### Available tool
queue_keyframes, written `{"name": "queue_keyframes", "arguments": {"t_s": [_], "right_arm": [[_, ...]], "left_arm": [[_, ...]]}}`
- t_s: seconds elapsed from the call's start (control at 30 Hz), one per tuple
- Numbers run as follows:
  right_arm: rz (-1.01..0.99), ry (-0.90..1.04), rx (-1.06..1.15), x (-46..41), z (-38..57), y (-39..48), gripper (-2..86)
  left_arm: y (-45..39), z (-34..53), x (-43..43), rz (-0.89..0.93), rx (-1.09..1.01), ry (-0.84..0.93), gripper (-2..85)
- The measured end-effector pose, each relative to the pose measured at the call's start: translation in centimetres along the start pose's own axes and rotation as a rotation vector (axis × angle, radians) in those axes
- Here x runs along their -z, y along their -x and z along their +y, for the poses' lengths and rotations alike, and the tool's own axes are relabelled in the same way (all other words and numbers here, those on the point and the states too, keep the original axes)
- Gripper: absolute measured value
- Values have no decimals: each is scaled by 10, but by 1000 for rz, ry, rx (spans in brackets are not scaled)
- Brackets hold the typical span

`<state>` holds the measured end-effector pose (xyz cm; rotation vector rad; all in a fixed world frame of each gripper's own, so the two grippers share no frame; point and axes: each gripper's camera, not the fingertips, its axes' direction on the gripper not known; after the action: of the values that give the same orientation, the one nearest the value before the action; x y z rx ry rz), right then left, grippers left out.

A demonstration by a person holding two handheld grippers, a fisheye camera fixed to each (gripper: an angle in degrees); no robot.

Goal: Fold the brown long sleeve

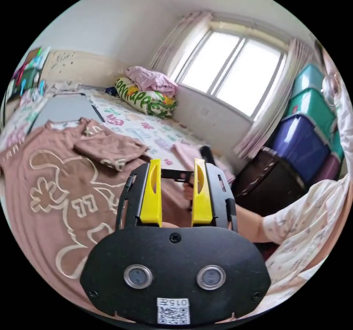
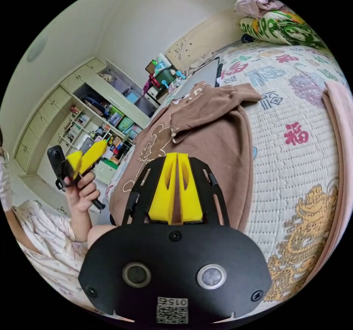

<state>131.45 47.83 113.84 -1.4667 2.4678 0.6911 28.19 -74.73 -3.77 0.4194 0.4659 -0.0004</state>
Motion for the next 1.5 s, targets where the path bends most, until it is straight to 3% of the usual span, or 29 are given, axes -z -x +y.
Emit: {"name": "queue_keyframes", "arguments": {"t_s": [0.17,0.27,0.43,0.57,0.67,0.73,0.93,1.03,1.1,1.23,1.43,1.5], "right_arm": [[-67,-69,-108,30,-25,-48,-5],[-106,-94,-144,56,-35,-72,-4],[-165,-174,-189,121,-40,-126,0],[-172,-266,-188,179,-42,-172,22],[-158,-341,-155,209,-37,-200,64],[-183,-352,-138,216,-34,-216,92],[-256,-304,-24,202,-6,-248,137],[-252,-290,-36,191,21,-286,117],[-278,-263,-44,186,40,-322,59],[-300,-189,11,187,54,-372,42],[-176,-184,257,196,101,-418,40],[-124,-153,388,188,128,-429,41]], "left_arm": [[-10,-111,-134,-146,-205,230,131],[-37,-160,-265,-269,-311,411,130],[-46,-173,-377,-414,-331,549,109],[-40,-176,-330,-384,-214,378,39],[-56,-145,-215,-239,-176,123,28],[-70,-115,-167,-164,-173,67,24],[-108,-33,-104,-199,-196,80,25],[-119,-14,-108,-161,-249,207,31],[-120,3,-109,-160,-269,250,40],[-87,20,-79,-11,-116,281,89],[-38,77,22,-9,95,-128,106],[-21,92,31,-60,145,-179,113]]}}
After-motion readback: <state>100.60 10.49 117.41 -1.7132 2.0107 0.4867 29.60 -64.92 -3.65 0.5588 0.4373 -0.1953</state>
